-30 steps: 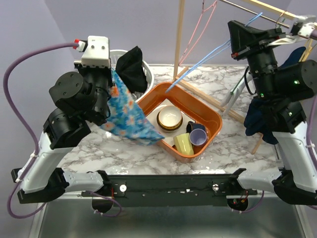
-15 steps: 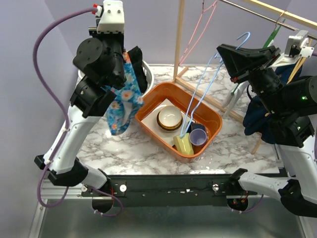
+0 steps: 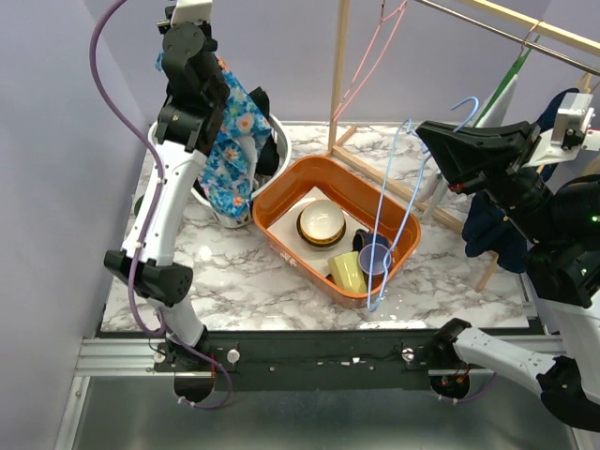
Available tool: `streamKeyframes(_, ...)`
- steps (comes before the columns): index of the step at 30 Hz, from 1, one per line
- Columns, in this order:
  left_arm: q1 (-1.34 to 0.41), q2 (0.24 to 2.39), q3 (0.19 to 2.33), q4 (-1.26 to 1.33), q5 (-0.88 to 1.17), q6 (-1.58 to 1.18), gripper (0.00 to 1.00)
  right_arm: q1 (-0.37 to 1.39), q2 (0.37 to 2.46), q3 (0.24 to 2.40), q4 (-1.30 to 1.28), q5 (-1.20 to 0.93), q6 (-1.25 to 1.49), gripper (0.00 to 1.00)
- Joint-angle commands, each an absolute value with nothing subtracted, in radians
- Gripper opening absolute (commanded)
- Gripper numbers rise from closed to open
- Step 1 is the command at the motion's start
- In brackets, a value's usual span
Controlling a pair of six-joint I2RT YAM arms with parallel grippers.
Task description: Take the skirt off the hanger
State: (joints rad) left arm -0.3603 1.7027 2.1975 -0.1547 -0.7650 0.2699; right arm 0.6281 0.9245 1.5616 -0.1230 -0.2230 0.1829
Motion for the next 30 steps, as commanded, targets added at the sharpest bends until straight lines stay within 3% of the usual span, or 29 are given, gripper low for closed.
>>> streamKeyframes(1,-0.258,1.799,2.295,-0.067,-0.718,0.224,0.00,0.626,0.907,1.545,-0.121,-0.236,0.172,0.01)
streamKeyframes(14,-0.175,1.873,2.221,0.017,-0.523,0.131,0.00,0.626,0.945,1.531,-0.097,-0.273,0.195,0.01)
streamKeyframes(17,-0.175,1.818,2.093,-0.054,-0.545,-0.004,0.00,0.626,0.943,1.513,-0.083,-0.270,0.206,0.01)
streamKeyframes(21,-0.175,1.743,1.740,-0.070,-0.546,-0.181,0.00,0.626,0.943,1.488,-0.063,-0.262,0.218,0.01)
streamKeyframes(26,-0.164,1.817,1.669,-0.251,-0.505,-0.311,0.00,0.626,0.956,1.500,-0.090,-0.271,0.219,0.01)
streamKeyframes(27,-0.164,1.833,1.686,-0.303,-0.482,-0.322,0.02,0.626,0.956,1.502,-0.095,-0.270,0.219,0.01)
streamKeyframes(30,-0.163,1.884,1.751,-0.407,-0.407,-0.327,0.36,0.626,0.954,1.514,-0.118,-0.242,0.219,0.01)
